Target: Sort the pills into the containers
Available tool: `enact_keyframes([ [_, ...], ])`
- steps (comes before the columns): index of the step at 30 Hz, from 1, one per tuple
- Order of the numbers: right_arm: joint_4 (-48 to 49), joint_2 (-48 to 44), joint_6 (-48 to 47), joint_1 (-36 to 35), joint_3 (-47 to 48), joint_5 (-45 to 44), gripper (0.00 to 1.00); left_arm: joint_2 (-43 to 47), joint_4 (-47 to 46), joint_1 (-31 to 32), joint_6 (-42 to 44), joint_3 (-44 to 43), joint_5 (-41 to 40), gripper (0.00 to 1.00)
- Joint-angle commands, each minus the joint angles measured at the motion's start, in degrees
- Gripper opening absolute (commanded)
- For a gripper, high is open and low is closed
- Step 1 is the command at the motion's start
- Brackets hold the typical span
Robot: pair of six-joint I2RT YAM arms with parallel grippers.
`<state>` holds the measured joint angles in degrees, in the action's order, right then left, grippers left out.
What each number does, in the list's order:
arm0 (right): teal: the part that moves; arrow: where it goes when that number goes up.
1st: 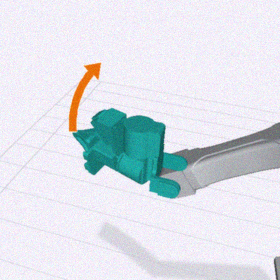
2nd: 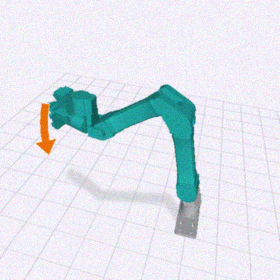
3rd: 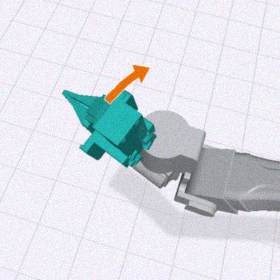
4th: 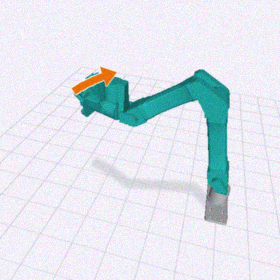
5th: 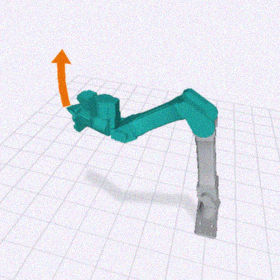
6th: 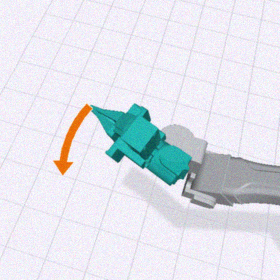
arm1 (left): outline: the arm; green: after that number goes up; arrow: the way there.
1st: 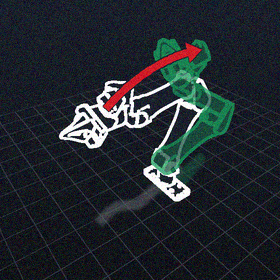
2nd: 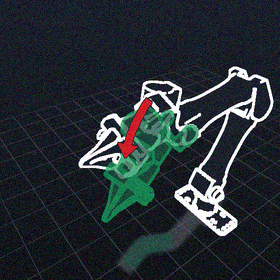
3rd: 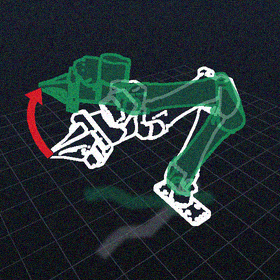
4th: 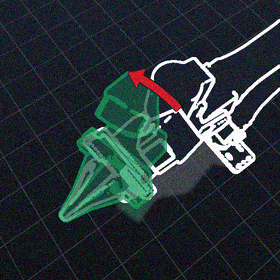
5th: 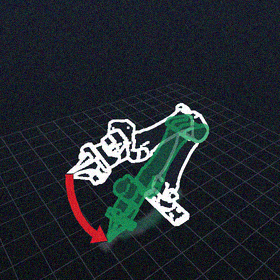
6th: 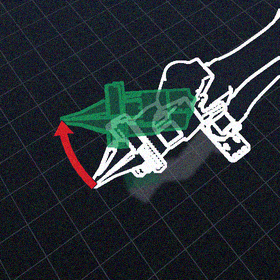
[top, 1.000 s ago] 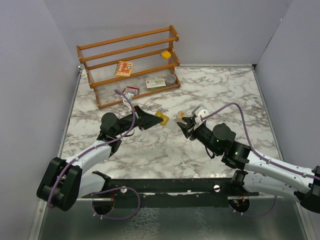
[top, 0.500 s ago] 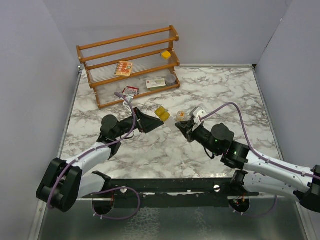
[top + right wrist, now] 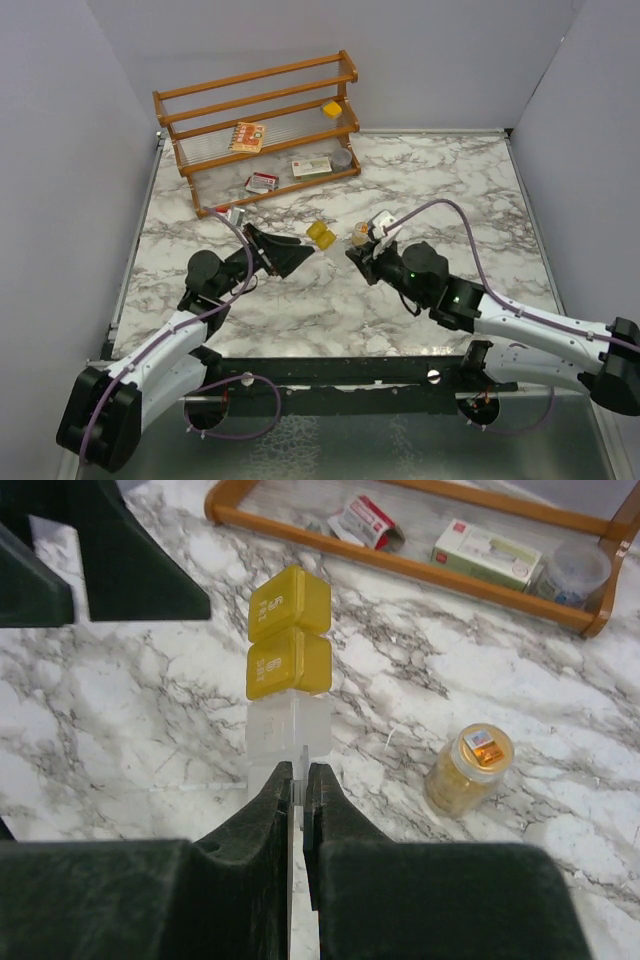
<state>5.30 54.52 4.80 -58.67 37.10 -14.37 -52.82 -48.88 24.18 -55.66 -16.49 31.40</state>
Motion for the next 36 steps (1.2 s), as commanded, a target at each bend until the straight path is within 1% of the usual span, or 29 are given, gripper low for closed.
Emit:
enact_keyframes([
  [1, -3.05, 7.58, 3.41, -0.26, 2.83, -2.91, 0.01, 7.06, 12.90, -0.36, 8.46, -0.15, -7.97, 0.99],
  [4, -2.92, 12.60, 4.32, -0.22, 3.58, -1.90, 0.01, 10.15, 18.90, -0.44, 12.36, -1.93, -10.58, 0.99],
  [7, -0.44, 16.59, 4.67, 0.13, 3.42, 0.52, 0.01, 11.67, 21.85, -0.51, 14.18, -2.94, -11.98, 0.99],
  [11, 1.26, 20.88, 6.18, 2.58, 3.94, 4.30, 0.01, 12.84, 22.40, -0.53, 14.20, -2.61, -13.29, 0.99],
  [16, 3.60, 22.90, 7.53, 6.34, 3.32, 8.60, 0.01, 12.73, 22.43, -0.46, 13.82, -2.15, -13.75, 0.99],
  [22, 8.36, 25.28, 9.11, 14.17, 1.54, 15.07, 0.01, 12.30, 22.43, -0.51, 13.86, -1.97, -14.02, 0.99],
  [27, 10.66, 28.52, 9.26, 14.82, 2.87, 17.22, 0.01, 12.24, 22.45, -0.50, 14.06, -1.80, -14.45, 0.99],
  [36, 14.33, 35.60, 9.97, 15.23, 5.94, 16.99, 0.01, 11.05, 22.45, -0.53, 14.26, -1.77, -14.32, 0.99],
])
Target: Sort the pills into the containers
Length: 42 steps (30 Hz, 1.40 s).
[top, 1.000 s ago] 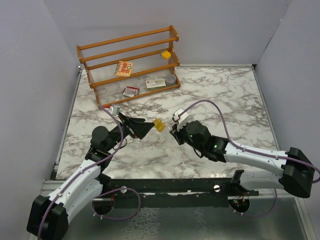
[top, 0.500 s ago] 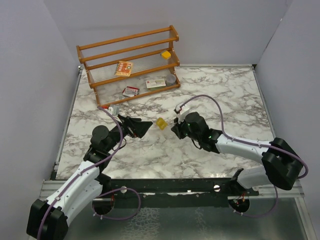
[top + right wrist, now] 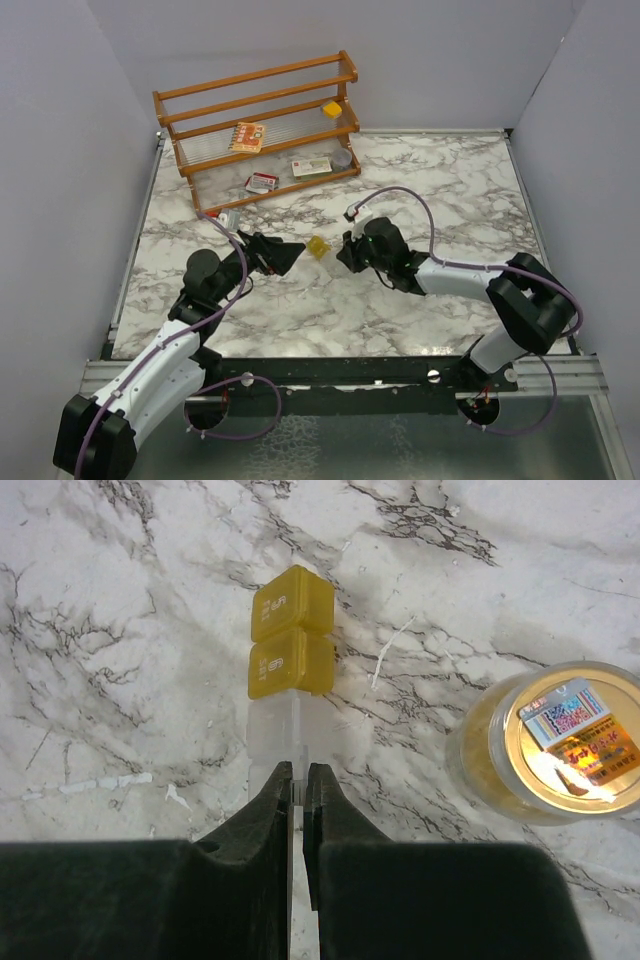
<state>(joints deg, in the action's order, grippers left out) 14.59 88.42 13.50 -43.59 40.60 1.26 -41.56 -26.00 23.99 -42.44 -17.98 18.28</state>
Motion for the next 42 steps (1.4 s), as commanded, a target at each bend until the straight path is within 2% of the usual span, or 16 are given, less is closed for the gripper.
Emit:
enact_keyframes([
  [1, 5.36, 2.12, 1.41, 0.19, 2.66, 1.18, 0.01, -0.26, -0.41, -0.34, 1.04, -0.15, -1.27, 0.99],
  [15, 5.49, 8.37, 1.03, 0.26, 6.36, -0.90, 0.02, 0.12, -0.46, -0.35, -0.54, 0.66, -1.10, 0.99],
  [16, 5.19, 8.66, 1.16, 0.26, 6.56, -0.83, 0.05, 0.27, -0.46, -0.35, -0.47, 0.66, -1.18, 0.99],
  [17, 5.00, 8.90, 1.22, 0.26, 6.67, -0.88, 0.13, 0.31, -0.46, -0.30, -0.39, 0.63, -1.15, 0.99],
  [27, 4.46, 8.88, 0.82, 0.26, 6.75, -1.26, 0.46, -0.38, -0.46, -0.34, -0.44, 0.18, -0.97, 0.99],
  [31, 3.78, 8.16, 0.00, 0.26, 7.67, -1.30, 0.53, -0.63, -0.46, -0.35, -0.45, 0.15, -0.97, 0.99],
  [33, 3.09, 7.57, -0.51, 0.26, 8.47, -1.76, 0.63, -0.65, -0.46, -0.34, -0.46, 0.15, -0.89, 0.99],
  [35, 2.55, 6.76, -1.19, 0.26, 9.33, -2.44, 0.82, -0.59, -0.46, -0.34, -0.46, 0.15, -0.89, 0.99],
  [37, 1.96, 5.79, -1.91, 0.26, 10.38, -3.10, 0.94, -0.71, -0.45, -0.29, -0.46, 0.15, -0.88, 0.99],
  [42, 0.14, 1.98, -3.65, 0.26, 13.50, -4.73, 0.96, -0.90, -0.45, -0.29, -0.33, 0.15, -0.81, 0.99],
])
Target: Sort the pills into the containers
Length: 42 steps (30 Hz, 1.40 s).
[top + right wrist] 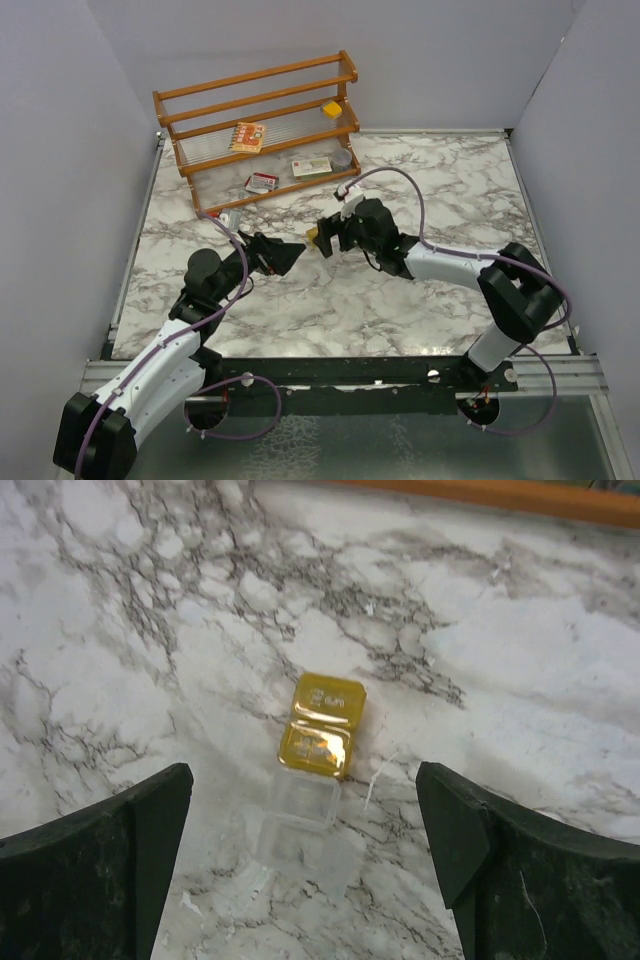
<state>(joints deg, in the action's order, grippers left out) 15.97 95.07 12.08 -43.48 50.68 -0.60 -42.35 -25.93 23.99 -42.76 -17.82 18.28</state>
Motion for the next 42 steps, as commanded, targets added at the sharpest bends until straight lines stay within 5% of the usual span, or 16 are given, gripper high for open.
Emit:
enact_keyframes([
  [1, -1.28, -5.77, -2.55, 0.15, 3.73, -2.75, 0.96, -0.10, -0.54, -0.32, 0.04, 0.01, -0.86, 0.99],
  [8, -3.36, -14.26, -3.63, 0.15, 4.91, -1.05, 0.98, -0.34, -0.52, -0.34, 0.63, -0.19, -1.37, 0.99],
  [17, -11.01, -18.45, -0.74, 0.15, 4.85, -23.59, 0.99, -2.30, -0.70, -0.33, 1.72, -1.21, 0.08, 0.99],
  [24, -3.41, -23.18, -2.25, 0.15, -5.74, -27.35, 0.99, -2.61, -0.79, -0.36, 1.89, -1.50, -0.05, 0.99],
  [42, -0.99, -7.28, 0.23, 2.44, -4.41, -22.66, 0.96, -5.50, -0.79, -0.52, 2.07, -1.93, -0.98, 0.99],
])
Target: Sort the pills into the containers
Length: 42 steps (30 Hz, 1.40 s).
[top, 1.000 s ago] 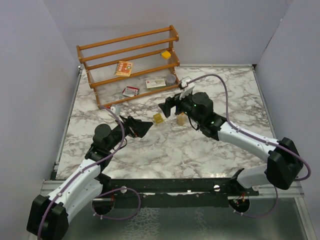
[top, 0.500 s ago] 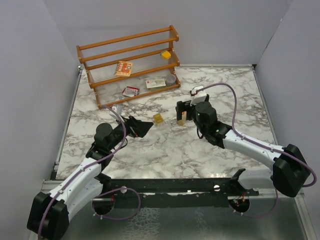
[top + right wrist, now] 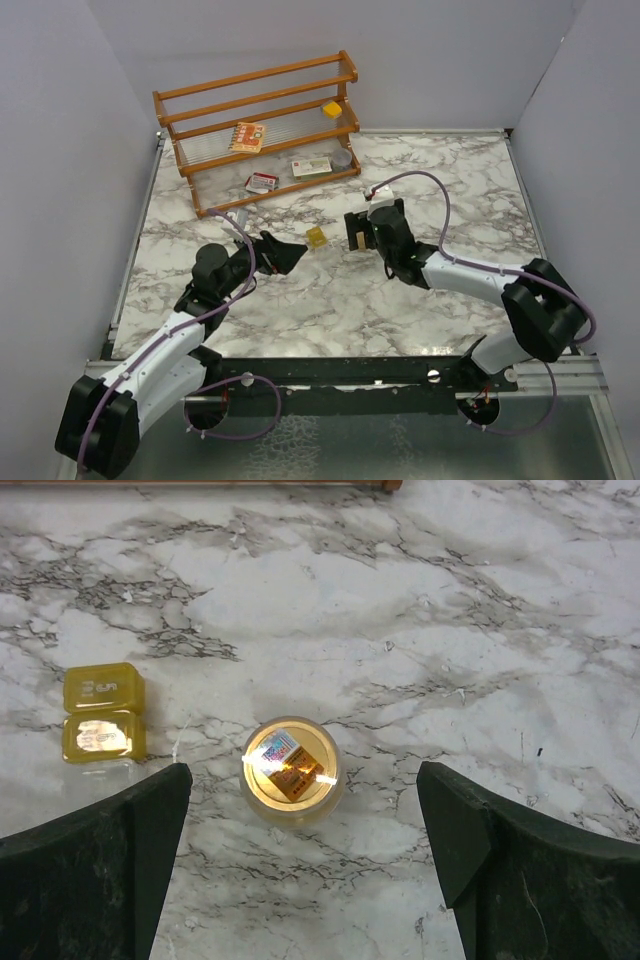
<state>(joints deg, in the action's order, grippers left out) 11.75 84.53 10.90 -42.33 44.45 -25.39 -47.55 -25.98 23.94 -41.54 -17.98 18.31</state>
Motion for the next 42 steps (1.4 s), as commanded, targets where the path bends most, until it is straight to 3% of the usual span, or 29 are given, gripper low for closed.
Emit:
enact_keyframes([
  [1, 3.32, 3.97, 1.59, 1.40, 2.01, 2.30, 0.96, -0.36, -0.74, -0.47, 0.91, -1.80, -1.06, 0.99],
  [8, 3.89, 6.35, 2.42, 1.65, 1.65, 3.53, 0.93, -0.95, -0.74, -0.62, 0.95, -1.88, -1.42, 0.99],
  [20, 3.32, 9.53, 3.07, 1.72, 2.27, 4.17, 0.75, -0.81, -0.74, -0.61, 0.41, -1.74, -1.60, 0.98],
  [28, 3.18, 9.59, 2.56, 1.73, 2.15, 4.14, 0.33, -0.72, -0.74, -0.72, 0.49, -1.51, -1.63, 0.97],
  [35, 1.17, 9.35, 1.91, 1.72, 3.20, 3.52, 0.10, -0.93, -0.74, -0.73, 1.69, -1.43, -1.66, 0.94],
  [42, -0.95, 2.82, 0.16, 1.72, 3.45, 2.07, 0.01, -0.98, -0.83, -0.74, 5.74, -1.09, -1.22, 0.90],
])
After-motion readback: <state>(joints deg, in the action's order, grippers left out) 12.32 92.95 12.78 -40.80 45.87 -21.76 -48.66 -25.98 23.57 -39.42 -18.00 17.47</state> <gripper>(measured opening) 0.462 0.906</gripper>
